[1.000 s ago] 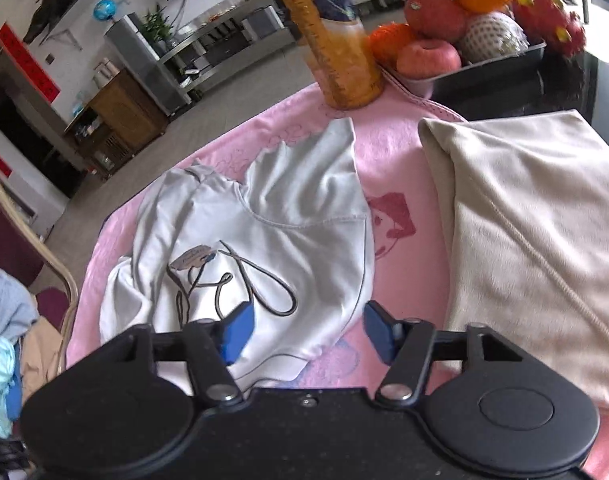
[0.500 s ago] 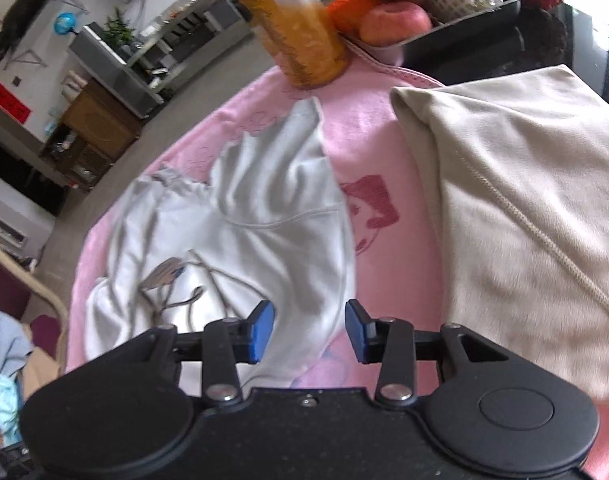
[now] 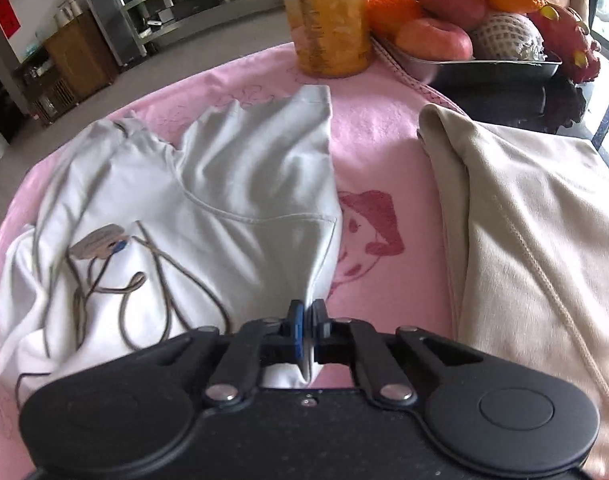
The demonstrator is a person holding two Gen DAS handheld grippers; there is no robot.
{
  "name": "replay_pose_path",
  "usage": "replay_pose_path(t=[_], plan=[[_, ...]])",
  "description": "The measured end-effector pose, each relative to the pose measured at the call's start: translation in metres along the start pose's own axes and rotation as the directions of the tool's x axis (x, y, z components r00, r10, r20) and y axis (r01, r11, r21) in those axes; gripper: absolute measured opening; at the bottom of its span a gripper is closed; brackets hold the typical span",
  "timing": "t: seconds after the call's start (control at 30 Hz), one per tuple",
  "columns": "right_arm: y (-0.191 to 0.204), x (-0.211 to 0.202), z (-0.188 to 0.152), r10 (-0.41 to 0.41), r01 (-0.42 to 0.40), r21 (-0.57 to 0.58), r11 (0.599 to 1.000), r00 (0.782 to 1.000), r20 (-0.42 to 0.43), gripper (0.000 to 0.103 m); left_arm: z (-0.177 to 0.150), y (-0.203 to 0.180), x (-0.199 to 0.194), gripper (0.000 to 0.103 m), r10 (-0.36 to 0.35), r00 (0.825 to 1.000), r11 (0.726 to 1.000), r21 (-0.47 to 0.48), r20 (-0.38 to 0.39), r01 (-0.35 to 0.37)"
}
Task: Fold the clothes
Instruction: 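Move both tools over the crumpled sweatshirt on the pink towel, then grasp the sweatshirt hem with the right gripper while the left gripper grasps another edge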
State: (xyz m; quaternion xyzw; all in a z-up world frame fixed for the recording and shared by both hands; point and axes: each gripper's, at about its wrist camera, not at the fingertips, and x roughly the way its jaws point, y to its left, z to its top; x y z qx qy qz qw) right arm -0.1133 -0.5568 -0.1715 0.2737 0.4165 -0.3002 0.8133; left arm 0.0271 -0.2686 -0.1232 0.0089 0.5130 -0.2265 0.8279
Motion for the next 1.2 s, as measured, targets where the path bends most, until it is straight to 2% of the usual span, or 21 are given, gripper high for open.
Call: replay_pose_path(t=[0.17, 0.27, 0.3, 0.33, 0.4, 0.43, 0.57, 0.67, 0.77, 0.9, 1.03, 1.13, 1.2], plan=[[-0.001, -0.027, -0.006, 0.137, -0.138, 0.064, 0.988, 0.99, 0.01, 0.003, -0.002, 0.005, -0.011, 0.056, 0.01, 1.0, 1.0, -0.009, 0.019, -0.01], [0.008, -0.045, -0.011, 0.258, -0.258, 0.098, 0.961, 0.966, 0.02, 0.003, -0.002, 0.008, -0.015, 0.056, 0.015, 0.999, 1.0, -0.012, 0.03, -0.015], [0.01, -0.05, -0.011, 0.314, -0.315, 0.119, 0.942, 0.949, 0.027, 0.003, -0.003, 0.008, -0.016, 0.056, 0.015, 0.999, 1.0, -0.014, 0.03, -0.015], [0.011, -0.056, -0.011, 0.385, -0.387, 0.146, 0.911, 0.922, 0.042, 0.003, -0.003, 0.008, -0.017, 0.056, 0.017, 0.999, 1.0, -0.015, 0.028, -0.016], [0.005, -0.073, -0.005, 0.499, -0.515, 0.205, 0.833, 0.857, 0.124, 0.002, -0.003, 0.009, -0.019, 0.056, 0.021, 0.999, 1.0, -0.015, 0.031, -0.02], [-0.001, -0.08, -0.003, 0.513, -0.538, 0.227, 0.812, 0.843, 0.16, 0.002, -0.003, 0.009, -0.02, 0.056, 0.023, 0.999, 1.0, -0.014, 0.035, -0.022], [-0.028, -0.087, -0.001, 0.373, -0.422, 0.293, 0.858, 0.904, 0.209, 0.002, -0.002, 0.009, -0.019, 0.056, 0.017, 0.999, 1.0, -0.016, 0.043, -0.016], [-0.049, -0.092, 0.001, 0.26, -0.332, 0.345, 0.878, 0.936, 0.239, 0.002, -0.003, 0.001, -0.009, 0.056, 0.019, 1.0, 1.0, -0.001, 0.02, -0.019], [-0.07, -0.097, 0.003, 0.142, -0.241, 0.399, 0.885, 0.955, 0.261, 0.002, -0.006, -0.009, 0.0, 0.056, -0.004, 1.0, 1.0, 0.014, -0.011, 0.004], [-0.093, -0.104, 0.005, -0.002, -0.132, 0.459, 0.879, 0.96, 0.278, 0.002, -0.004, -0.021, 0.011, 0.056, -0.048, 0.998, 0.999, 0.011, -0.043, 0.048], [-0.084, -0.104, 0.008, 0.02, -0.145, 0.412, 0.9, 0.956, 0.293, 0.003, 0.001, -0.031, 0.024, 0.05, -0.11, 0.99, 0.994, -0.037, -0.085, 0.107], [-0.082, -0.103, 0.006, 0.036, -0.151, 0.397, 0.905, 0.958, 0.284, 0.003, 0.001, -0.033, 0.034, 0.042, -0.184, 0.976, 0.979, -0.11, -0.117, 0.171], [-0.081, -0.101, 0.005, 0.044, -0.154, 0.388, 0.909, 0.96, 0.277, 0.003, -0.001, -0.036, 0.039, 0.042, -0.219, 0.967, 0.969, -0.142, -0.132, 0.2]])
